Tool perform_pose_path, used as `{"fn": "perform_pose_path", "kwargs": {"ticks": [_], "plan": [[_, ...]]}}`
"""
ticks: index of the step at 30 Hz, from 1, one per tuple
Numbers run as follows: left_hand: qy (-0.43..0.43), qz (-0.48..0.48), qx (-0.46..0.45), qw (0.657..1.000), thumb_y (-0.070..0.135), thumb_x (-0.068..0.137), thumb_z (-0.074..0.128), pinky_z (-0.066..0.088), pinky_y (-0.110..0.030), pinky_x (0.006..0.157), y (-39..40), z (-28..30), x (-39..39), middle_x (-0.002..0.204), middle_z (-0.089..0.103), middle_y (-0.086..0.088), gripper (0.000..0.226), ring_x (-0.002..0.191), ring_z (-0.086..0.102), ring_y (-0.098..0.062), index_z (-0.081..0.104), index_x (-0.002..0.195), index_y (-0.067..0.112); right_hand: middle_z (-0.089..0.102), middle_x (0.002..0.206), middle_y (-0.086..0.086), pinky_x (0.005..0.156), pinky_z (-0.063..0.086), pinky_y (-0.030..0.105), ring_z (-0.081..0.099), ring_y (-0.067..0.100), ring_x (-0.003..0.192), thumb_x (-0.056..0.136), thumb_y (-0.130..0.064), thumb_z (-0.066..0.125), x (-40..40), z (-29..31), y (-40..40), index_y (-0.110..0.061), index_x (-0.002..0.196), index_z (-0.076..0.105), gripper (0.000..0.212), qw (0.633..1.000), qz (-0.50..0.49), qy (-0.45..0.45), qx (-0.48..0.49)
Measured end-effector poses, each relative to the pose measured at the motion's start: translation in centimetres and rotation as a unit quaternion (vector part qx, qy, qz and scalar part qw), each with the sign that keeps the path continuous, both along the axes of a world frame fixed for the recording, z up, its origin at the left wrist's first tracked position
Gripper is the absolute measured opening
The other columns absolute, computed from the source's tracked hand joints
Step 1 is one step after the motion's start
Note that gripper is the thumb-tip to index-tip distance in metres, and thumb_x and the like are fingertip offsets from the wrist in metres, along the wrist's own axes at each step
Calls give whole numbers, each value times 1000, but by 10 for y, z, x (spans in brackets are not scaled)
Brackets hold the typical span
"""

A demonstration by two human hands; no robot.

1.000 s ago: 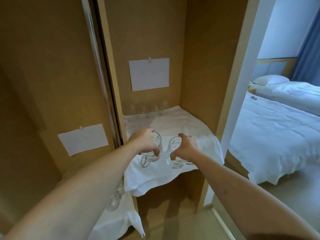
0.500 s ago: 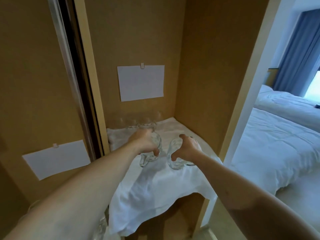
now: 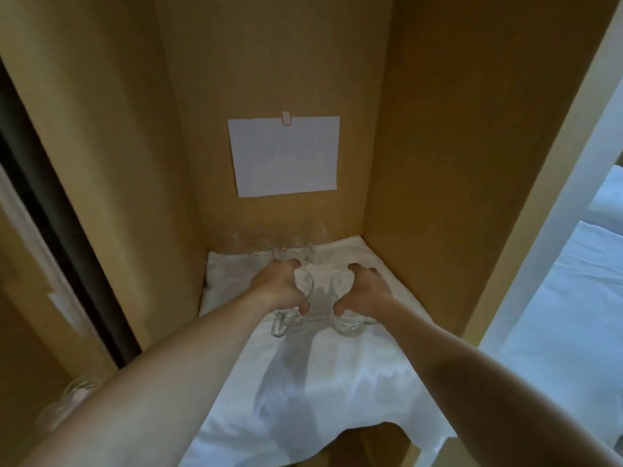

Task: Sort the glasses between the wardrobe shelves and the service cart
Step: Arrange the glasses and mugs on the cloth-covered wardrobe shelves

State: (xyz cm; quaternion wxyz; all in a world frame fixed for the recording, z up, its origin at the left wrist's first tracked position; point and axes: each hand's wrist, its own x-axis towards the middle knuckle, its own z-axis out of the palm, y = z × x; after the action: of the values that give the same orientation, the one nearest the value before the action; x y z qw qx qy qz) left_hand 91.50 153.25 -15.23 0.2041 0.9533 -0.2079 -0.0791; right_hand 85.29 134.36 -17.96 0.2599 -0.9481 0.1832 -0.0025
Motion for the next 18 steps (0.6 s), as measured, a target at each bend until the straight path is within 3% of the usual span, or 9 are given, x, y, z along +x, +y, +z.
{"fn": "perform_pose_path", "kwargs": {"ticks": [3,5,12,18], "plan": [[23,26,7,999,38,51,95,53,-28,58,-21,-4,12,136,55,-6,116,114,61,-26,39,152,26,45,143,9,97,50,38,47,31,130,57,-38,90,22,-3,-25,-20,151,35,110,999,34,17,-9],[30,50,9,998,39,50,95,46,-24,50,-33,-6,21,138,52,-7,118,114,60,-27,37,153,26,41,145,10,96,50,37,46,31,133,60,-35,89,36,-4,-37,-21,153,32,110,998,53,27,-3],[36,111,12,993,44,45,91,56,-34,78,-49,-26,37,131,51,-7,115,113,59,-28,41,147,28,43,142,11,88,54,34,51,32,128,59,-35,89,78,-14,-45,-23,152,34,109,993,110,33,13],[56,137,52,988,42,50,89,55,-41,91,-34,-40,53,132,47,-9,113,119,55,-32,36,149,29,39,140,12,95,52,37,51,34,127,63,-43,89,101,-33,-34,-27,156,26,113,994,96,33,40]]}}
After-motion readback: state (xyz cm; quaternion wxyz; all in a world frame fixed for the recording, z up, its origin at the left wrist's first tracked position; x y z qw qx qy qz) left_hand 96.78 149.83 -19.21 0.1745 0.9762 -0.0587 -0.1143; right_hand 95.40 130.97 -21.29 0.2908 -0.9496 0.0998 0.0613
